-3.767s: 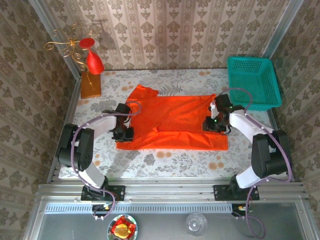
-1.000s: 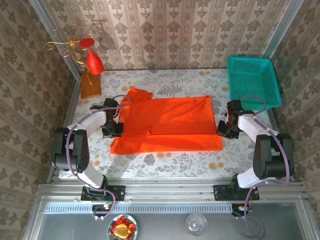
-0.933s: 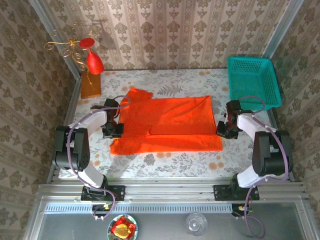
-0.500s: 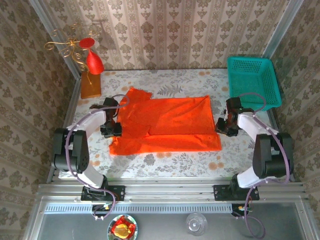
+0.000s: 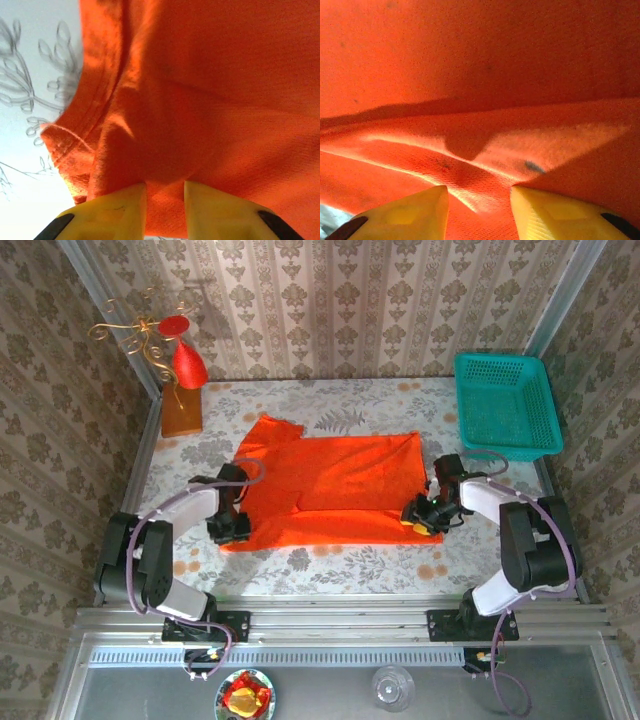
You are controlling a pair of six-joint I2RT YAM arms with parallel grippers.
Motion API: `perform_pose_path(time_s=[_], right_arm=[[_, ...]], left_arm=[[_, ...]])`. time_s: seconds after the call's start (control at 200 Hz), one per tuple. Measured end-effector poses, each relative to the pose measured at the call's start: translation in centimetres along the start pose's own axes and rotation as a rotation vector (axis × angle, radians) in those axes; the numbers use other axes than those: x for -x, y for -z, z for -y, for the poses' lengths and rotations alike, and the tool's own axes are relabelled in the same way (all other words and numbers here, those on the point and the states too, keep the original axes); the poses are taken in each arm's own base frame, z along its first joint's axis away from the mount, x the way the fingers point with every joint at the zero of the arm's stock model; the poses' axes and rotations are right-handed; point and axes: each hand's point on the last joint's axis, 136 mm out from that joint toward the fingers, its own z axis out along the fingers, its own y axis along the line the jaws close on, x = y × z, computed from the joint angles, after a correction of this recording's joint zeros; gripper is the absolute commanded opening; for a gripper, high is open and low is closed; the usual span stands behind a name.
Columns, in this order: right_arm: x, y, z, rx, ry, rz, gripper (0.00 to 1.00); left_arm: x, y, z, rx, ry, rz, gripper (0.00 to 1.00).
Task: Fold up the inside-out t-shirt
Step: Move the T-shirt to the center of the table.
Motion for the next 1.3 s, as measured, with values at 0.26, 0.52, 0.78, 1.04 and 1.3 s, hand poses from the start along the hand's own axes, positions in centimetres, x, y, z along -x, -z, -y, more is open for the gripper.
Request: perform_pose_path(time_s=[0.26,0.52,0.78,1.04,1.3], right_arm=[[0.4,0.6,0.8,-0.036,-0.095,0.053,0.46],[-1.1,1.1,2.0,-0.055,-0.157,0.076,0.45],[-1.8,2.6,1.6,-0.048,-0.101,0.087,0.44],[4.5,6.5,-3.0,-0.054,0.108,0.199,0.42],[14.2,5.5,-3.8,-0.257,0.236,0.246,0.37]], left_arm=[[-0.2,0.2,0.0,-0.091,0.132,0.105,0.30],[-2.4,0.4,0.0,-0.171,0.220,0.129,0.29],[-2.1,2.9,0.5,-0.206,0.215,0.156,0.31],[5.5,9.7,3.3,-0.258,0.078,0.323,0.33],[8.7,8.1,4.2,-0.216,-0.003,0.279,0.33]])
